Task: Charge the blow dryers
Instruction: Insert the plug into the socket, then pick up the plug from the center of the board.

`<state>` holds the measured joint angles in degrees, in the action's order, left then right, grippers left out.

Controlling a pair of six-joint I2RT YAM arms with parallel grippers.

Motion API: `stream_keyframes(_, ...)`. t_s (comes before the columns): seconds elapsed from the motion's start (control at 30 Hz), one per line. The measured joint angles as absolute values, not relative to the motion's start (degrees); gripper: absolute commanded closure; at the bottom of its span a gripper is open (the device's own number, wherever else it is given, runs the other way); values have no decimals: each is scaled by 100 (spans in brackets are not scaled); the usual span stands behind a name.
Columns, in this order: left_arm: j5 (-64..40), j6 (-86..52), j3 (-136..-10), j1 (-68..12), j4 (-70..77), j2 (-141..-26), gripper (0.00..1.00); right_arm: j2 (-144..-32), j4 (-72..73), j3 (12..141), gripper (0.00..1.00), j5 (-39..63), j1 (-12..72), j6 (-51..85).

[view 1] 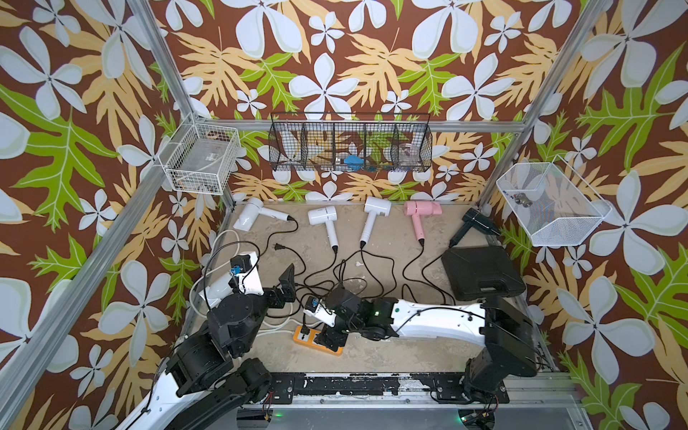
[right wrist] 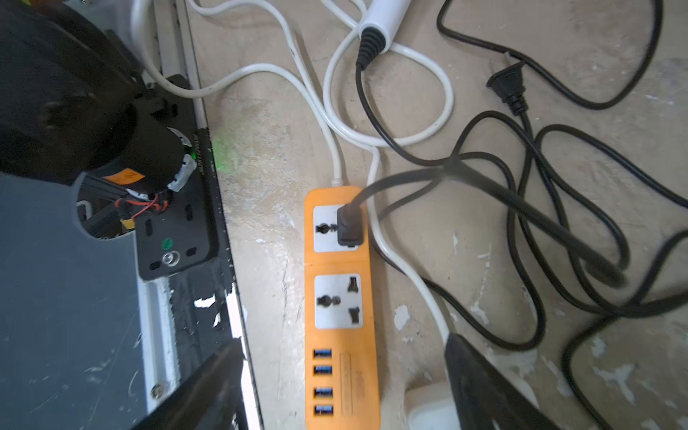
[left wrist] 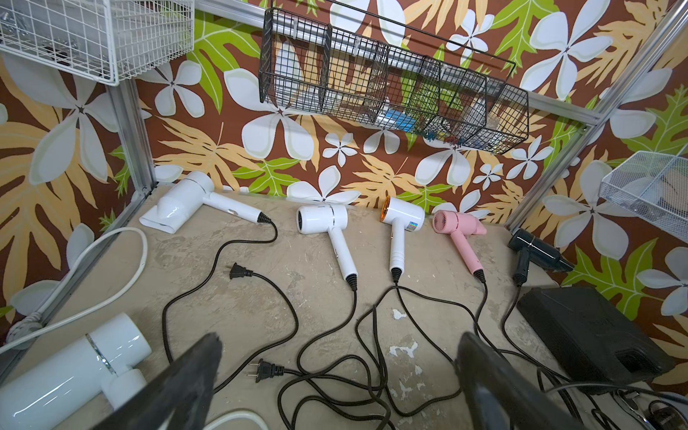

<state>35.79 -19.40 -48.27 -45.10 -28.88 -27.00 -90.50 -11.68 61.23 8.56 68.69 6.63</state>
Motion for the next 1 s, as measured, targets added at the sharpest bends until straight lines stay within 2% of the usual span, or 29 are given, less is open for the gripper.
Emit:
stream_keyframes(0.3,3494,-2681,-5151,-4510,-3402,-3092,0,-6632,-1210,4685,0,220,6816,1249)
stream_keyframes(0.57,2917,-3656,-4665,-4508,-3395,-3146,0,-4733,-1214,3710,0,-314,6208,2117)
stream_keyframes(0.73,2620,-3990,-4482,-4508,-3308,-3413,0,-4434,-1299,3575,0,-416,5835,2401)
stream_keyframes(1.0,2423,-4204,-4333,-4506,-3037,-3863,0,-4967,-1505,3535,0,-34,5170,2679)
